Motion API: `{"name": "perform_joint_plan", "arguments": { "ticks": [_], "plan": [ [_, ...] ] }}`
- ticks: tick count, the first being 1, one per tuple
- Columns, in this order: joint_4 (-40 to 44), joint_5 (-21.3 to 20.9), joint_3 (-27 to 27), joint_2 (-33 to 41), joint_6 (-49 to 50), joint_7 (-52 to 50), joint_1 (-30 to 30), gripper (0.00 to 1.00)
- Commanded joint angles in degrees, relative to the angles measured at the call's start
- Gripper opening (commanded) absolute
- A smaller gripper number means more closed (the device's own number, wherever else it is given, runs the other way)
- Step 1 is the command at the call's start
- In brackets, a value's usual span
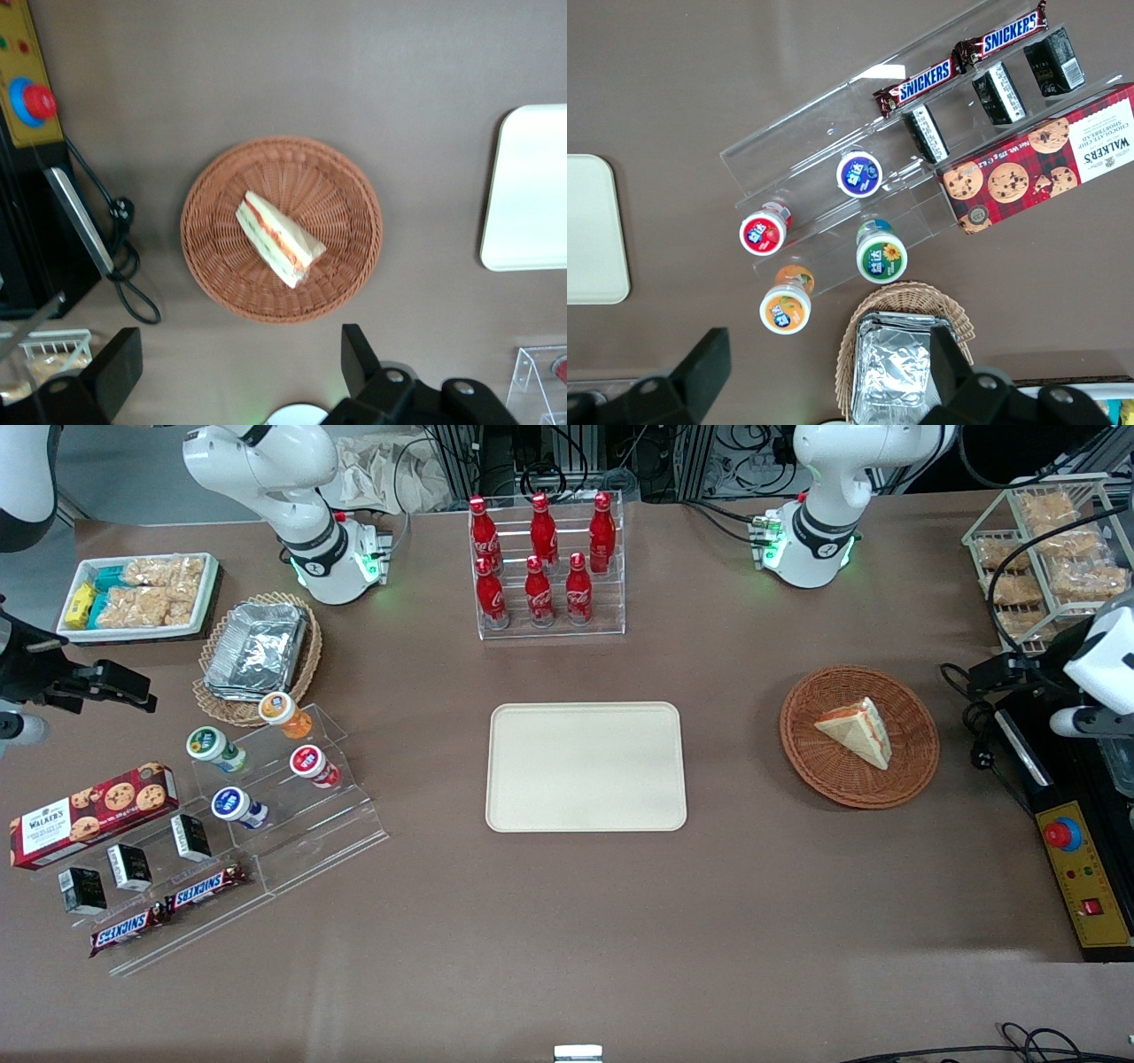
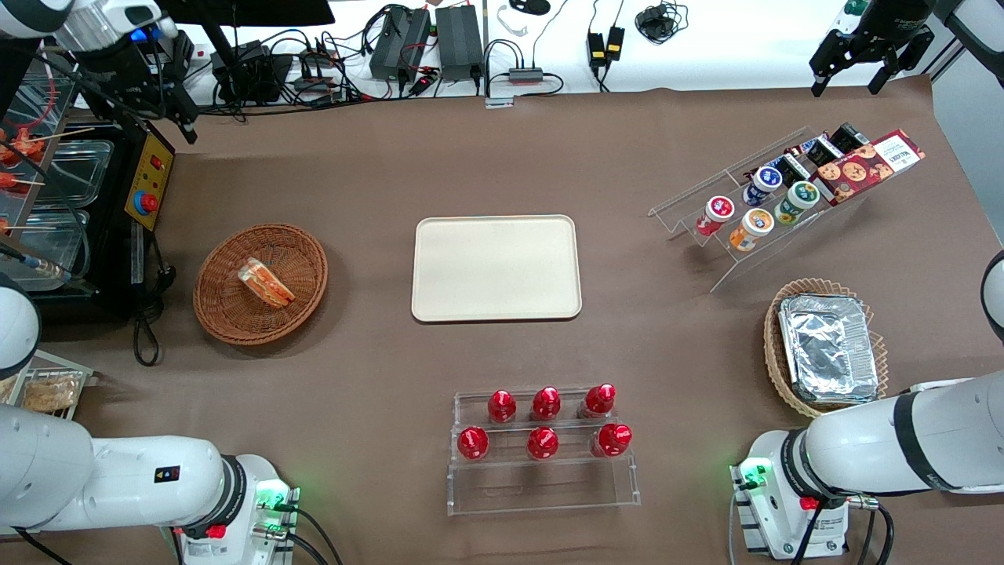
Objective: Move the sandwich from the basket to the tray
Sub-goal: 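Lower the open left gripper over the wrapped sandwich in the basket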
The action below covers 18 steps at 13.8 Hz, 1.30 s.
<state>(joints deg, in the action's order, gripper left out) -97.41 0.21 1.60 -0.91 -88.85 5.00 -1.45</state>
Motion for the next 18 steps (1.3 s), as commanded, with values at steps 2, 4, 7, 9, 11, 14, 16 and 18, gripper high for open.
{"name": "perform_joint_plan", "arguments": {
  "ticks": [2, 4, 7, 9, 11, 14, 16, 18],
  "plan": [
    [-12.8, 0.6, -0.2, 7.9, -5.1, -3.5, -0.5, 1.00],
    [-22.0, 0.6, -0.2, 12.9, -11.8, -5.3, -0.5, 1.00],
    [-29.7, 0.6, -0.2, 16.3, -17.2, -10.4, -0.5, 1.00],
    [-30.9, 0.6, -0.2, 16.3, -17.8, -14.4, -0.5, 1.00],
    [-32.7, 1.0, -0.1, 16.2, -19.2, -17.6, -0.8, 1.00],
    [-36.2, 4.4, -0.1, 15.8, -22.4, -23.3, -1.4, 1.00],
    [-38.7, 6.2, -0.1, 14.9, -25.3, -27.8, -2.1, 1.00],
    [-39.6, 8.8, -0.1, 12.8, -27.0, -30.5, -2.6, 1.00]
  ]
}}
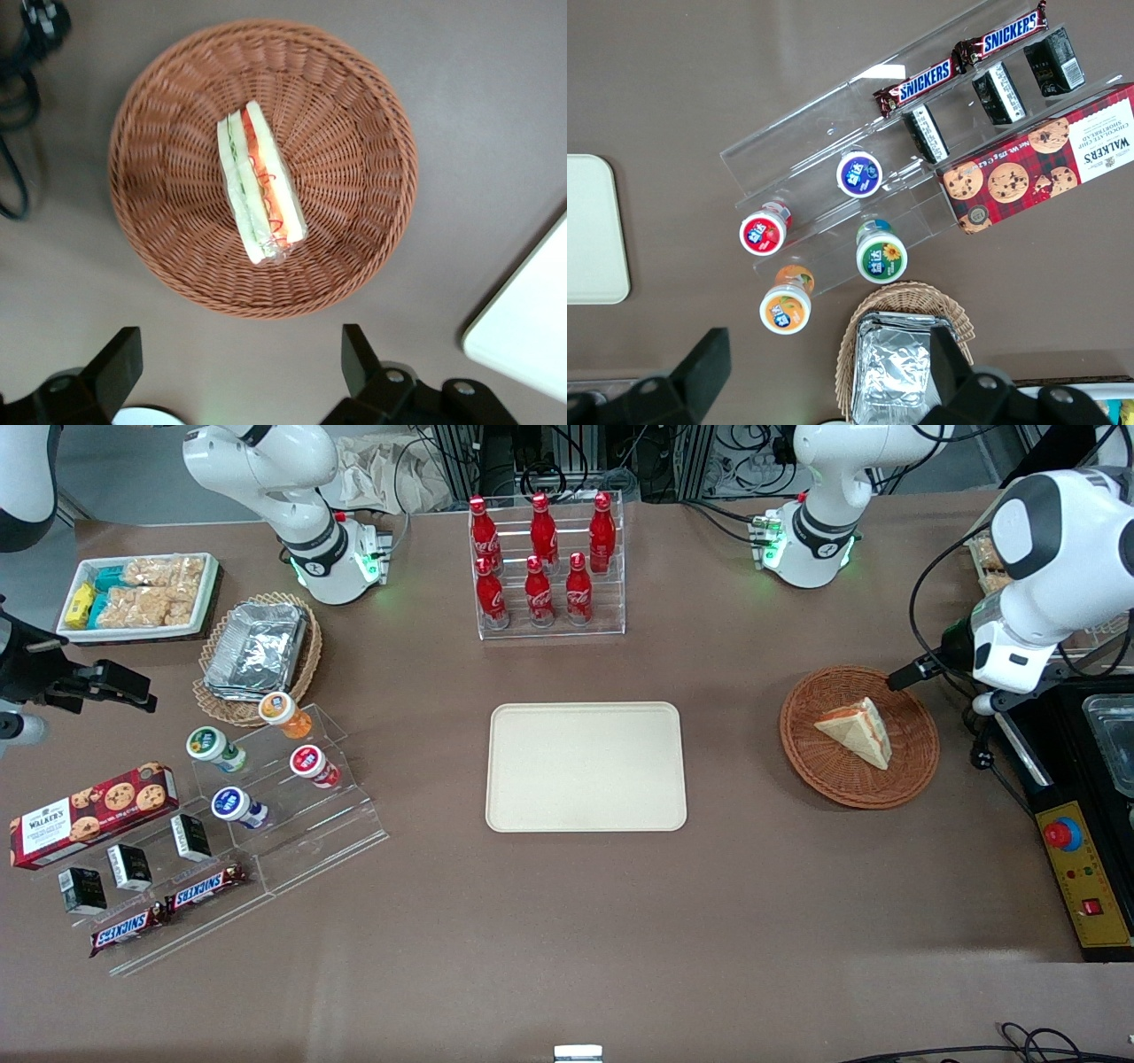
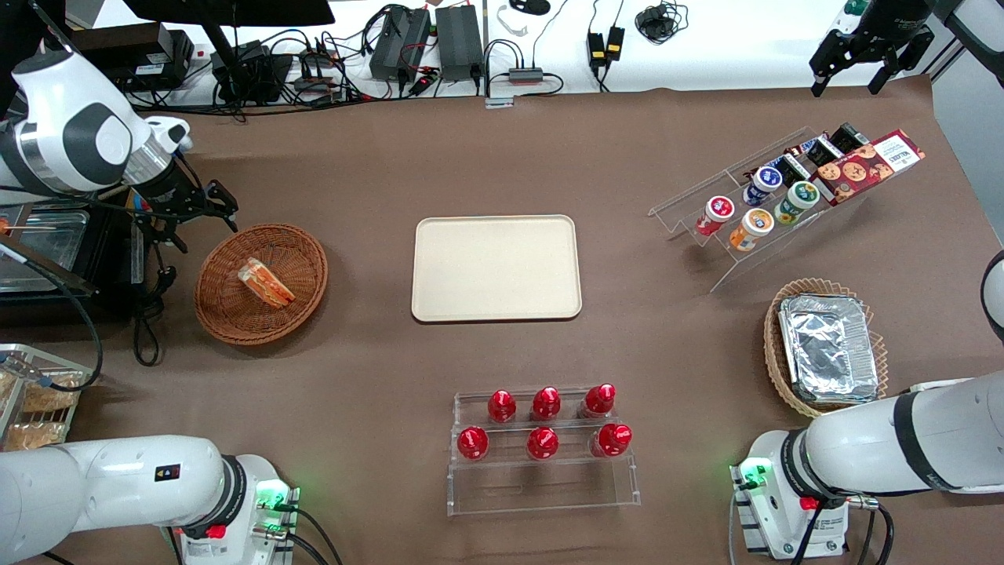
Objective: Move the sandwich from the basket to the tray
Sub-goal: 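Lower the open left gripper over the wrapped sandwich in the basket, then close the left gripper on the wrapped sandwich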
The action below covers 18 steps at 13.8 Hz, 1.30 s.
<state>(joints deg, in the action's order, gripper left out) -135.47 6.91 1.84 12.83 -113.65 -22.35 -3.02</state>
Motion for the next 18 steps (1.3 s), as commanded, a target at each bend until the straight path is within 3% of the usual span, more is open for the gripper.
{"name": "perform_joint_plan", "arguments": {
  "ticks": [1, 5, 15, 18],
  "plan": [
    [-1.6, 3.4, -0.3, -2.4, -2.5, -3.4, -1.9, 1.00],
    [-2.6, 11.1, -0.3, -7.7, -6.8, -3.5, -6.1, 1.00],
    [-3.8, 24.4, -0.4, -18.2, -15.1, -3.5, -6.6, 1.00],
    [-3.8, 24.9, -0.5, -20.8, -16.9, -3.5, -6.1, 1.00]
  ]
}}
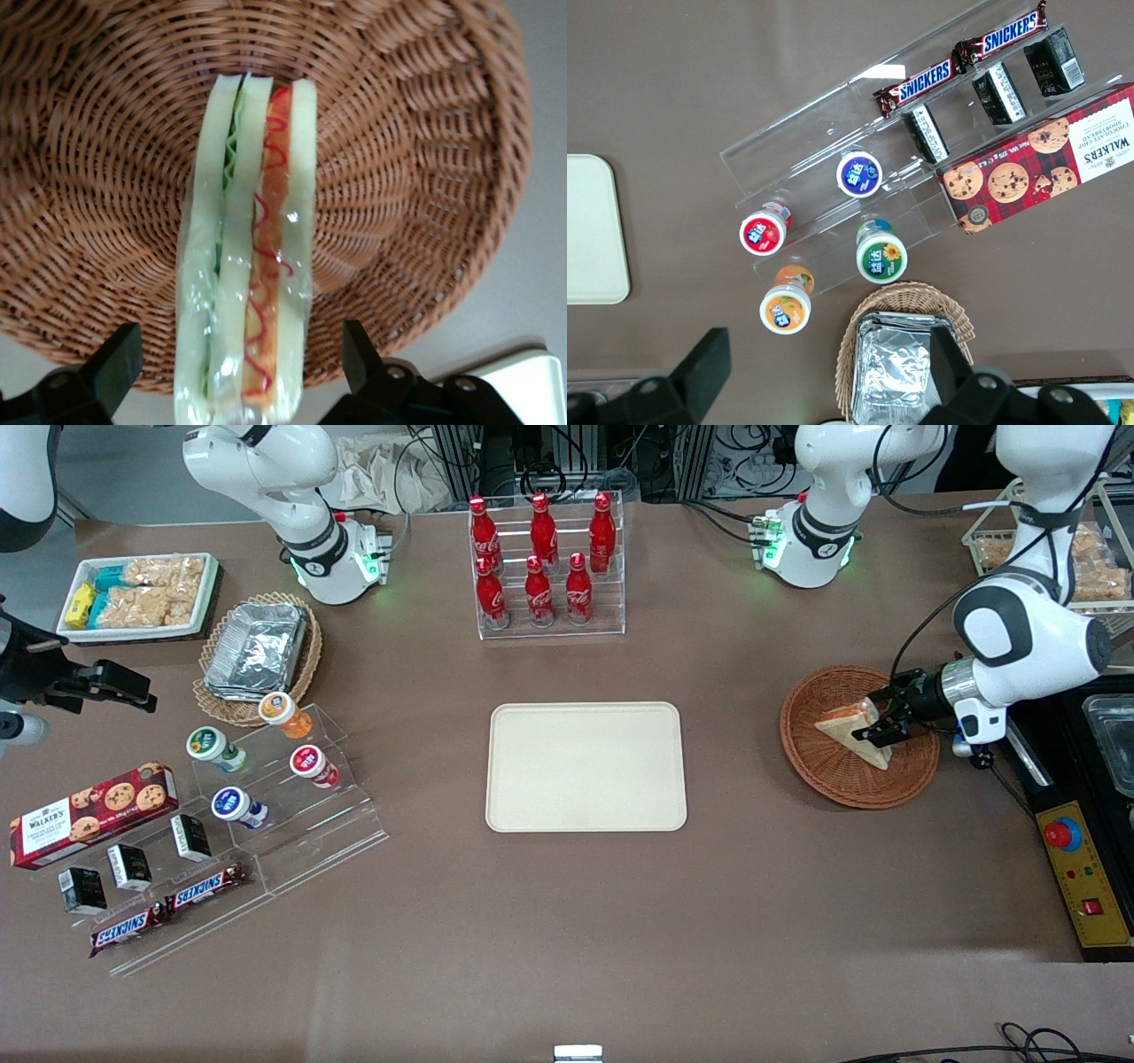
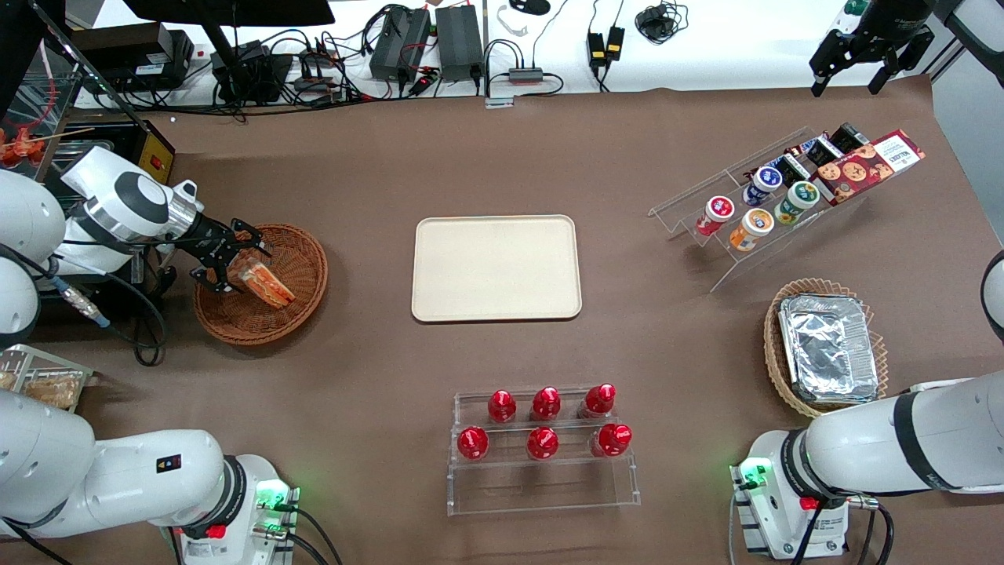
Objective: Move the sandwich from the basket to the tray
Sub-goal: 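Close the left gripper on the wrapped sandwich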
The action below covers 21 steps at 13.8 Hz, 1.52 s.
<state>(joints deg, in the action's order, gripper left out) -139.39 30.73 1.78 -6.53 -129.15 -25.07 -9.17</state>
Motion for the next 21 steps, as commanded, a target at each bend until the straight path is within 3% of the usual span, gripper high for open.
{"name": "perform_joint_plan", "arguments": {
  "ticks": [1, 4, 7, 9, 10, 11, 12, 18, 21],
  "plan": [
    [0.1, 1.1, -0.6, -2.0, -1.4, -0.8, 0.0, 1.00],
    [0.0, 1.1, -0.6, -2.8, -1.3, -0.7, 0.1, 0.99],
    [0.2, 1.3, -0.6, -3.4, -1.4, -0.7, 0.1, 0.85],
    [0.3, 3.1, -0.6, -4.0, -1.4, -0.7, 0.1, 0.64],
    [0.4, 3.3, -0.6, -4.4, -1.4, -0.7, 0.1, 0.45],
    [0.4, 3.3, -0.7, -4.4, -1.3, -0.6, 0.1, 0.33],
    [0.5, 3.3, -0.7, -4.1, -1.2, -0.5, 0.1, 0.28],
    [1.0, 2.1, -0.5, 0.1, 2.7, -0.2, 0.1, 0.29],
    [2.0, -4.3, -0.4, 3.5, 7.1, -0.5, -0.3, 0.29]
  ]
}}
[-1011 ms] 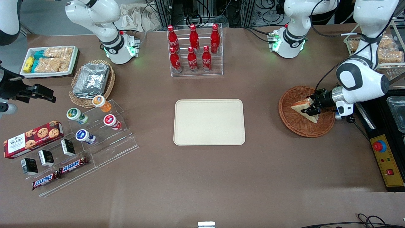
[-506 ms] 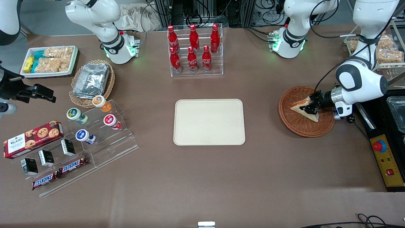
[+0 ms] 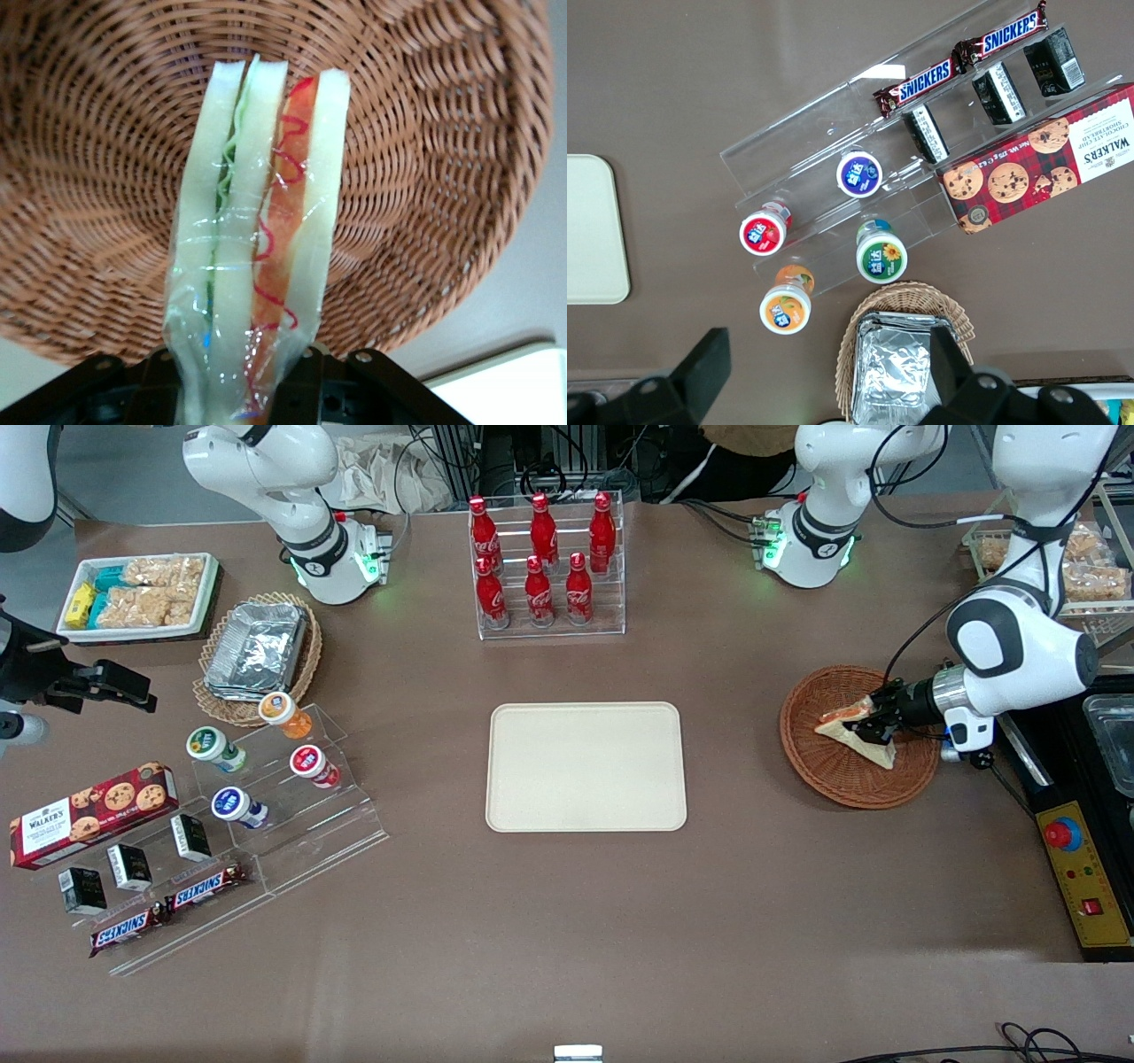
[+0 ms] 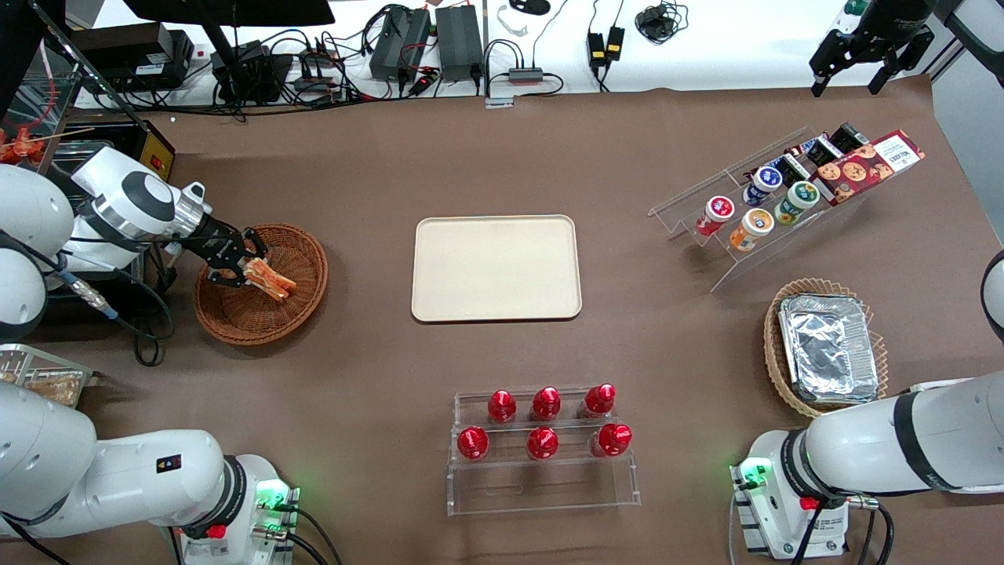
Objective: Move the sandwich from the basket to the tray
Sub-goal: 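Lift the sandwich up out of the basket with the left gripper, then carry the held sandwich over to the cream tray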
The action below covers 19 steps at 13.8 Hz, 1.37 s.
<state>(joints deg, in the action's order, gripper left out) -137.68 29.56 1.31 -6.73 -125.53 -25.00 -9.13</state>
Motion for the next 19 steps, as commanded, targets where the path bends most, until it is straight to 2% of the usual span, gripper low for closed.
{"name": "perform_joint_plan", "arguments": {
  "ticks": [1, 4, 8, 12, 16, 19],
  "plan": [
    [0.8, -4.9, 0.2, 5.1, 5.3, -0.7, -0.4, 0.29],
    [4.8, -9.2, 0.0, 9.1, 12.6, -0.6, -0.4, 0.29],
    [17.6, -13.9, 0.0, 9.2, 27.9, -0.4, -0.4, 0.29],
    [24.6, -15.6, -1.0, 9.0, 35.3, 1.2, 0.5, 0.29],
    [25.0, -17.4, -8.2, 8.9, 35.6, 2.3, 1.8, 0.29],
    [25.3, -18.5, -16.0, 8.1, 35.0, 1.7, 1.8, 0.29]
  ]
}}
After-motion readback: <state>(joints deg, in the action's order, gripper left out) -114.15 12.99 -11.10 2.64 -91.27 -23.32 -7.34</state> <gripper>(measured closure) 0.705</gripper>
